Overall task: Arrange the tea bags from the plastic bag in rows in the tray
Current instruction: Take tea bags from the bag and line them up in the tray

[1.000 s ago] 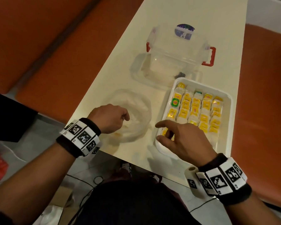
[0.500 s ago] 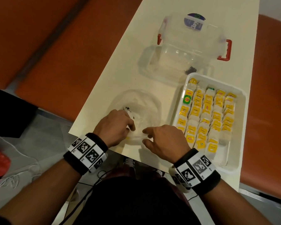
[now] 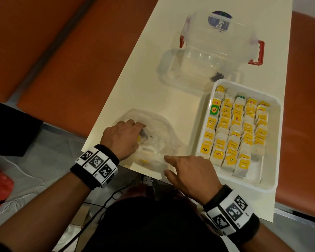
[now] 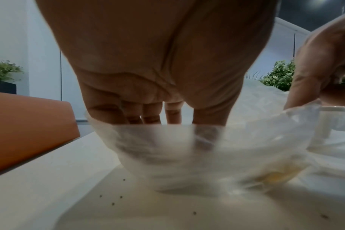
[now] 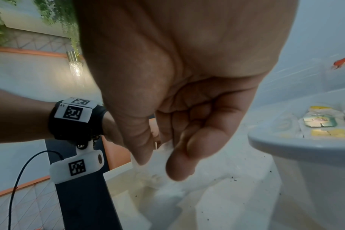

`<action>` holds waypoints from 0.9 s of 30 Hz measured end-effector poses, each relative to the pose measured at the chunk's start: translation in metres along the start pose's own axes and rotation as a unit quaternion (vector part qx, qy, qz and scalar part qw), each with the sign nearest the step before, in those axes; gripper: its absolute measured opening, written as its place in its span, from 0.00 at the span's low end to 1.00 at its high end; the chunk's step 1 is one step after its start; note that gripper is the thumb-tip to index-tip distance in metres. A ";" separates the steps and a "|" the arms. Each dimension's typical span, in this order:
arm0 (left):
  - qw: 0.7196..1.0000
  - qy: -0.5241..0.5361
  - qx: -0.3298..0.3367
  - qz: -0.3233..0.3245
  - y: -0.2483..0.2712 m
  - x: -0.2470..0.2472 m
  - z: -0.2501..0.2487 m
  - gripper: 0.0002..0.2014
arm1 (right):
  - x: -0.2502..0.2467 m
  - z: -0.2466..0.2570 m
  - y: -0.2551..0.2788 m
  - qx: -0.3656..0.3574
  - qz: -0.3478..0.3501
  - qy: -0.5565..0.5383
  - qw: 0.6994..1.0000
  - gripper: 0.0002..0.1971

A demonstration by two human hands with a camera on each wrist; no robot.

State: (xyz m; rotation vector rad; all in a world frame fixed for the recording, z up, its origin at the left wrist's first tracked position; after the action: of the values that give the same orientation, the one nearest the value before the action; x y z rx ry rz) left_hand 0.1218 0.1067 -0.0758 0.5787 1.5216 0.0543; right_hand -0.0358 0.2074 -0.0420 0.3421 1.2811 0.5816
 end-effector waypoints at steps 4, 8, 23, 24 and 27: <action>0.999 0.046 0.005 0.027 -0.002 0.001 0.000 0.22 | -0.003 -0.001 0.001 0.007 -0.007 -0.008 1.000 0.22; 0.993 0.111 0.014 0.042 -0.005 0.001 0.002 0.12 | -0.004 -0.001 0.002 0.006 -0.003 -0.008 1.000 0.22; 0.980 0.142 0.053 0.131 -0.015 -0.006 0.011 0.11 | -0.001 0.001 -0.002 0.004 -0.002 -0.013 1.000 0.22; 0.979 0.148 0.053 0.129 -0.015 -0.005 0.011 0.12 | -0.001 0.000 -0.002 0.004 -0.001 -0.012 1.000 0.22; 0.981 0.141 0.052 0.121 -0.014 -0.004 0.009 0.11 | -0.002 0.001 -0.003 0.000 0.001 -0.010 1.000 0.21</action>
State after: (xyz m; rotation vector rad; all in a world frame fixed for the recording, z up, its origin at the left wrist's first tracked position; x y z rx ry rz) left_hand 0.1260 0.0904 -0.0778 0.8662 1.7285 0.2549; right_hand -0.0345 0.2037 -0.0418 0.3487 1.2625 0.5778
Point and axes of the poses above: each hand's wrist, its own y-axis away from the middle knuckle, its own x-axis out of the palm, z = x × y, the point moved 7 cm from there along -y, towards the middle knuckle, and after that the axes turned 7 degrees about -y, right-handed, at the moved point
